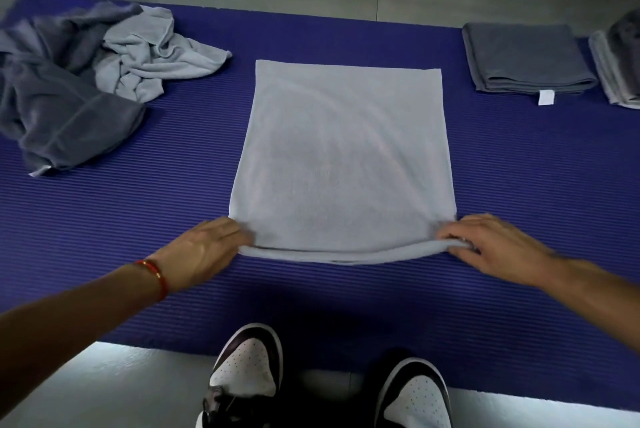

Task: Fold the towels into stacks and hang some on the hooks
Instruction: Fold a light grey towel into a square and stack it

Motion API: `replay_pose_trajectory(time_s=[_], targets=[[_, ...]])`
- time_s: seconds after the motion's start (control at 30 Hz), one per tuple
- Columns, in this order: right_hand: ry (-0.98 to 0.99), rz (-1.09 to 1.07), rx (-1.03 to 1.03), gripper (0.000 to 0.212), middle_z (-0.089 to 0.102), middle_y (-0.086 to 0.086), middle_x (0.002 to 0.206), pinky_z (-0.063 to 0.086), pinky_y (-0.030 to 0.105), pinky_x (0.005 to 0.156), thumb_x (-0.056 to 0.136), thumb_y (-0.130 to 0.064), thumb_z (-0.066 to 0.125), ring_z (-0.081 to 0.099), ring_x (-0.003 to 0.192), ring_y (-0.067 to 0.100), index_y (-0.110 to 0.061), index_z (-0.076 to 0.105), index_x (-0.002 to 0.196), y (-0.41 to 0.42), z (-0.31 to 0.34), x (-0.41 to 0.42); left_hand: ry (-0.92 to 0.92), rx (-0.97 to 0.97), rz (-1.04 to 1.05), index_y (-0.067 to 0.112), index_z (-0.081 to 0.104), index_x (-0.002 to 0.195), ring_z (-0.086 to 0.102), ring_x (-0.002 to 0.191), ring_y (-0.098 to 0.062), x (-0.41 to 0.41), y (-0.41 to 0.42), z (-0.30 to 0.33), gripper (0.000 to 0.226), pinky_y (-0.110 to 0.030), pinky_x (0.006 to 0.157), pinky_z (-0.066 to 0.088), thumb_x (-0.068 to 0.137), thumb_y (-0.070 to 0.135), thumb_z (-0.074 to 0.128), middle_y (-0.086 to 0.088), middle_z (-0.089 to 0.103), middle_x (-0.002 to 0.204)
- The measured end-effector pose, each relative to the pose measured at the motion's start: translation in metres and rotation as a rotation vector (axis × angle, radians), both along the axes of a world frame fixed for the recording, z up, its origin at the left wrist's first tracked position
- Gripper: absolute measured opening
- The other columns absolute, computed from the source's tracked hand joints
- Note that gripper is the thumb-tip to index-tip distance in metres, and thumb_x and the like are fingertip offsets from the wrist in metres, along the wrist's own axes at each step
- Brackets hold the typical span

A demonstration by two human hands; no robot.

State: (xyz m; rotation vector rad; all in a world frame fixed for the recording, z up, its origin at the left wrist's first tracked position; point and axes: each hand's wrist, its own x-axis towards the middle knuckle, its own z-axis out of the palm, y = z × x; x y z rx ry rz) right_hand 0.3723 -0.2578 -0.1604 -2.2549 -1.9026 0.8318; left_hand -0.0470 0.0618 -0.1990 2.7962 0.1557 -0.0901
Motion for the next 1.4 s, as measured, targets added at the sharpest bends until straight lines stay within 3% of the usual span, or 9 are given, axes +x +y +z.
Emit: replay_pose_trajectory(time_s=[0.17, 0.27, 0.43, 0.67, 0.8, 0.93, 1.07, 1.17, 1.4], targets=[[0.112, -0.050, 0.090, 0.031, 0.063, -0.017, 0.112, 0.040, 0.019, 0.095, 0.082, -0.010, 0.083, 0.051, 0.109, 0.001, -0.032, 0.072, 0.102, -0.013, -0.016, -0.003, -0.062, -0.157, 0.220, 0.022, 0.070, 0.113, 0.057, 0.115, -0.011, -0.008, -0.011, 0.006, 0.033, -0.025, 0.103, 0.042, 0.099, 0.044, 0.050, 0.011, 0.064, 0.119], [0.250, -0.474, 0.194, 0.020, 0.068, -0.016, 0.108, 0.044, 0.018, 0.089, 0.090, -0.017, 0.076, 0.060, 0.106, 0.002, -0.030, 0.073, 0.104, 0.003, -0.002, -0.001, -0.171, -0.310, 0.668, 0.024, 0.073, 0.106, 0.065, 0.098, -0.002, 0.007, -0.007, 0.025, 0.017, -0.020, 0.091, 0.047, 0.094, 0.035, 0.069, 0.009, 0.073, 0.106], [0.626, -1.022, 0.366, 0.014, 0.079, -0.005, 0.097, 0.057, 0.013, 0.074, 0.098, -0.026, 0.067, 0.075, 0.091, 0.007, -0.017, 0.072, 0.108, 0.050, 0.008, 0.015, -0.264, -0.682, 1.108, 0.012, 0.068, 0.094, 0.071, 0.083, -0.020, 0.067, 0.037, 0.040, 0.020, -0.039, 0.079, 0.057, 0.095, 0.032, 0.070, -0.004, 0.075, 0.089], [0.657, -0.938, 0.196, 0.023, 0.078, -0.007, 0.105, 0.057, 0.031, 0.090, 0.094, -0.021, 0.073, 0.075, 0.097, 0.010, -0.018, 0.070, 0.117, 0.059, -0.014, 0.016, -0.059, -0.806, 0.984, 0.018, 0.070, 0.107, 0.073, 0.085, -0.003, 0.087, 0.043, 0.024, 0.013, -0.020, 0.076, 0.059, 0.095, 0.023, 0.070, 0.010, 0.078, 0.092], [0.570, -0.912, 0.251, 0.029, 0.075, -0.010, 0.112, 0.056, 0.030, 0.093, 0.099, -0.025, 0.067, 0.072, 0.103, 0.007, -0.021, 0.066, 0.128, 0.048, -0.015, 0.018, -0.087, -0.774, 0.917, 0.021, 0.066, 0.120, 0.072, 0.096, -0.004, 0.073, 0.042, 0.022, 0.020, -0.027, 0.092, 0.057, 0.102, 0.027, 0.058, 0.011, 0.077, 0.104], [0.367, -0.832, 0.338, 0.026, 0.067, -0.017, 0.111, 0.049, 0.023, 0.080, 0.105, -0.032, 0.053, 0.062, 0.101, -0.002, -0.026, 0.058, 0.131, 0.061, -0.009, 0.016, -0.168, -0.679, 0.841, 0.031, 0.056, 0.125, 0.066, 0.109, -0.015, 0.081, 0.048, 0.033, 0.031, -0.041, 0.096, 0.053, 0.103, 0.050, 0.048, 0.005, 0.069, 0.117], [0.215, -0.753, 0.380, 0.020, 0.065, -0.005, 0.099, 0.049, 0.039, 0.071, 0.108, -0.034, 0.045, 0.060, 0.086, 0.006, -0.019, 0.055, 0.117, 0.071, -0.001, 0.017, -0.241, -0.557, 0.852, 0.025, 0.052, 0.116, 0.063, 0.100, -0.014, 0.095, 0.047, 0.047, 0.029, -0.040, 0.087, 0.052, 0.105, 0.050, 0.043, 0.001, 0.065, 0.110], [0.141, -0.712, 0.348, 0.017, 0.060, -0.003, 0.081, 0.043, 0.039, 0.056, 0.107, -0.034, 0.045, 0.057, 0.069, 0.016, -0.030, 0.045, 0.091, 0.061, 0.009, 0.012, -0.198, -0.529, 0.877, 0.023, 0.052, 0.108, 0.064, 0.093, -0.025, 0.087, 0.035, 0.049, 0.032, -0.049, 0.081, 0.053, 0.104, 0.054, 0.042, -0.005, 0.065, 0.100], [0.154, -0.759, 0.075, 0.039, 0.066, -0.004, 0.071, 0.047, 0.035, 0.054, 0.097, -0.062, 0.036, 0.065, 0.068, 0.008, -0.025, 0.048, 0.094, -0.030, 0.003, -0.054, -0.051, -0.526, 1.003, 0.021, 0.052, 0.100, 0.065, 0.076, -0.014, 0.014, -0.051, 0.030, 0.044, -0.049, 0.078, 0.049, 0.092, 0.063, 0.043, 0.005, 0.067, 0.080]])
